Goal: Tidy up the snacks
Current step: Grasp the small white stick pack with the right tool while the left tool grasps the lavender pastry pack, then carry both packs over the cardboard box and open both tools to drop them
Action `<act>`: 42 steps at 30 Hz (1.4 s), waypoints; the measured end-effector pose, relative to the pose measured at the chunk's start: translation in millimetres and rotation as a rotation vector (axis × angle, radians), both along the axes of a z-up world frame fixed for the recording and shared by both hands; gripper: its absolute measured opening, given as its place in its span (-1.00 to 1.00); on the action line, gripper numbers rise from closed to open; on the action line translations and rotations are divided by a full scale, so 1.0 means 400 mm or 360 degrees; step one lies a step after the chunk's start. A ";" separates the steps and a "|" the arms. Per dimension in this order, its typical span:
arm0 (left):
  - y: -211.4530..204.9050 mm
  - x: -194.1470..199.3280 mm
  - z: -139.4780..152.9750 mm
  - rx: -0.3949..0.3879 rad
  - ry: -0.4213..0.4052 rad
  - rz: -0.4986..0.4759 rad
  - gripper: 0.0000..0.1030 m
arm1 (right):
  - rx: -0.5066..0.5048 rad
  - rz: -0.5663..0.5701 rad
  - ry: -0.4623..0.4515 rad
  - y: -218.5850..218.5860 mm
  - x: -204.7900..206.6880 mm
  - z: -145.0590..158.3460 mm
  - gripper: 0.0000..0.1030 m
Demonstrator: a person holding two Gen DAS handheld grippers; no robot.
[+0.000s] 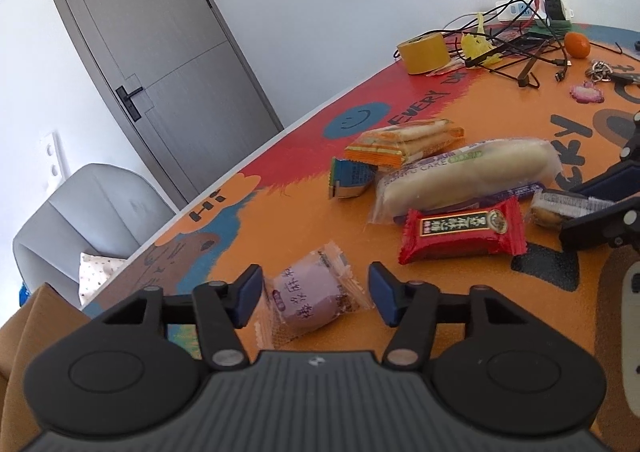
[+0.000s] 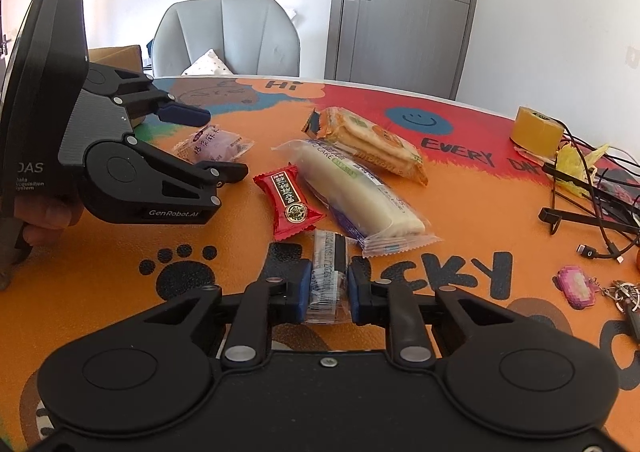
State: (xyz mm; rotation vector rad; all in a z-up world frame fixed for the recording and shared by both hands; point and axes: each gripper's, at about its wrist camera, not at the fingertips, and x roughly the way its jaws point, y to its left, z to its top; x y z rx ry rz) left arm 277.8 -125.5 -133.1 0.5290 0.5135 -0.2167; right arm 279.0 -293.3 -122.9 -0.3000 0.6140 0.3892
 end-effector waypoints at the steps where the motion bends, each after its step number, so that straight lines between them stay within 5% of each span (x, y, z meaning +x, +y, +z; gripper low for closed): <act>1: -0.003 -0.003 -0.002 0.0010 -0.0008 0.0000 0.03 | -0.0001 -0.0001 0.0000 0.000 -0.001 0.000 -0.60; 10: -0.015 -0.025 -0.005 0.0049 -0.0012 -0.0004 -0.35 | -0.0002 -0.0009 -0.0002 -0.004 -0.016 0.005 -0.60; 19: -0.005 -0.063 0.016 0.0009 0.0029 0.0006 -0.39 | 0.0012 -0.0018 -0.0059 -0.002 -0.038 0.030 -0.61; 42: 0.082 -0.215 0.193 0.0075 -0.0213 0.0041 -0.40 | -0.0024 0.0117 -0.0291 0.114 -0.109 0.145 -0.61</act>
